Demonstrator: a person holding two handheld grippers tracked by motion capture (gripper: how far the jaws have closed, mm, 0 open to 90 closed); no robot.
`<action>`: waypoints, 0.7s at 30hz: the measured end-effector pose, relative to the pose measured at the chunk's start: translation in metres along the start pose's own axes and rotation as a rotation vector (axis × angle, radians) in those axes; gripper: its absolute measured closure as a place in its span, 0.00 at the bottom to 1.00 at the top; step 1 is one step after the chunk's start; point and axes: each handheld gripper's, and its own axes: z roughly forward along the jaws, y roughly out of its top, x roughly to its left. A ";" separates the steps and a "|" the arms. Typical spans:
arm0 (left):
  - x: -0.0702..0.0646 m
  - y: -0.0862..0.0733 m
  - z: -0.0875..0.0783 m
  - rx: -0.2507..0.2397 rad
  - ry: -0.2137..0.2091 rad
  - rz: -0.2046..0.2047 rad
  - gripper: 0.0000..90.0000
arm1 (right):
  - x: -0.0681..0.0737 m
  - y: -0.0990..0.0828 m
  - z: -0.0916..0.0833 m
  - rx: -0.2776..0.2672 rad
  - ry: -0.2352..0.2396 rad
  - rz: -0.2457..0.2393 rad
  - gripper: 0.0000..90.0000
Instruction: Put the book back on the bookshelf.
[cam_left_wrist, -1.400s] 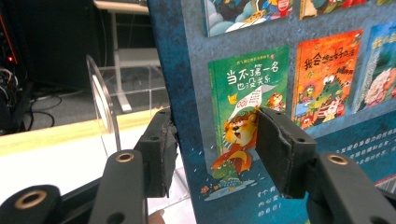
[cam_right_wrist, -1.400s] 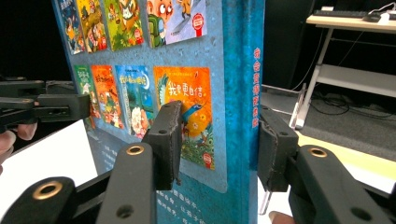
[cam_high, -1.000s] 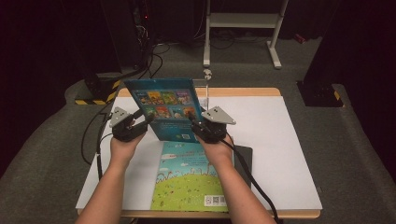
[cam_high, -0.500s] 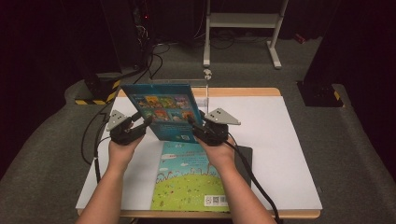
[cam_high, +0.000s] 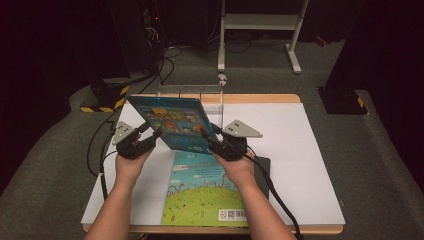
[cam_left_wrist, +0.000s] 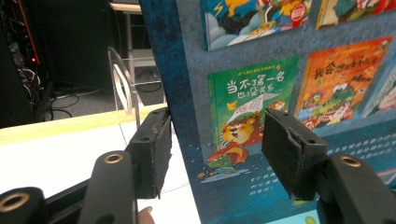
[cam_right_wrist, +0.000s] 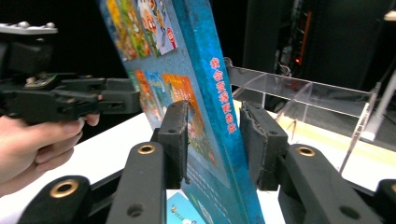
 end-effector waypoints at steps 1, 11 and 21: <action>-0.001 0.000 -0.001 -0.002 0.001 -0.001 0.48 | 0.000 -0.001 -0.001 -0.003 0.014 -0.003 0.72; -0.002 -0.001 -0.007 -0.018 0.009 0.027 0.48 | 0.013 -0.006 -0.013 0.019 0.149 -0.130 0.86; -0.010 -0.003 -0.016 -0.023 0.018 0.017 0.48 | 0.017 -0.007 -0.016 0.001 0.132 -0.132 0.90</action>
